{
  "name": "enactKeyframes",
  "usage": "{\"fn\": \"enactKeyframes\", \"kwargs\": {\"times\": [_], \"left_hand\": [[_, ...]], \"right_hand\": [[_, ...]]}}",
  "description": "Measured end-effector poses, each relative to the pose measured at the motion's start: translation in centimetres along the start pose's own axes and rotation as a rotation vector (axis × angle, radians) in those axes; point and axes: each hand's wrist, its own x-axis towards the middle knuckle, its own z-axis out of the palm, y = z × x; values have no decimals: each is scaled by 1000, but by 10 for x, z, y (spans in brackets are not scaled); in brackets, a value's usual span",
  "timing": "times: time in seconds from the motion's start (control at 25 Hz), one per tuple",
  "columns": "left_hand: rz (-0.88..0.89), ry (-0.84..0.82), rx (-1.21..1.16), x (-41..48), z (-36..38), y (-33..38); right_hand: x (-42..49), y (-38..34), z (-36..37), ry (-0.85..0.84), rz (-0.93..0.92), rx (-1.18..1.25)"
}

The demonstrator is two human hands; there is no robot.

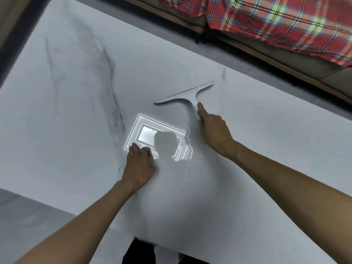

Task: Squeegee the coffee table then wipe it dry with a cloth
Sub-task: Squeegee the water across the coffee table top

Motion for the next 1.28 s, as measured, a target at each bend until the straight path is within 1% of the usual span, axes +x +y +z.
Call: {"fn": "enactKeyframes", "kwargs": {"times": [0.16,0.28,0.4,0.44,0.48,0.56,0.68,0.76,0.8,0.84,0.88,1.0,1.08,1.16,1.28], "left_hand": [[-13,-48,-27,-12,12,19],[-23,-83,-37,-24,21,31],[-7,-62,-55,-34,27,33],[5,-38,-69,-36,28,31],[16,-6,-79,-38,28,28],[22,64,-81,-42,28,21],[-68,127,-91,-52,30,5],[-166,124,-116,-56,35,-9],[-213,116,-135,-58,38,-17],[-246,101,-155,-61,41,-24],[-250,86,-177,-65,44,-29],[-238,38,-275,-82,49,-38],[-242,8,-315,-95,53,-42],[-240,-35,-333,-100,56,-41],[-221,-81,-308,-110,62,-33]], "right_hand": [[-85,63,-5,-151,-52,-116],[-137,107,-20,-220,-16,-185],[-165,129,-48,-275,27,-237],[-161,128,-58,-264,35,-217],[-149,122,-66,-216,53,-165],[-98,104,-77,-53,103,-39],[-1,65,-70,57,229,128],[47,31,-56,86,346,271],[62,14,-45,85,380,298],[68,-4,-31,81,368,274],[65,-20,-20,76,309,206],[17,-52,17,-16,-20,37],[-27,-52,38,-106,-167,-13],[-61,-34,45,-154,-234,-97],[-112,18,34,-221,-244,-189]]}}
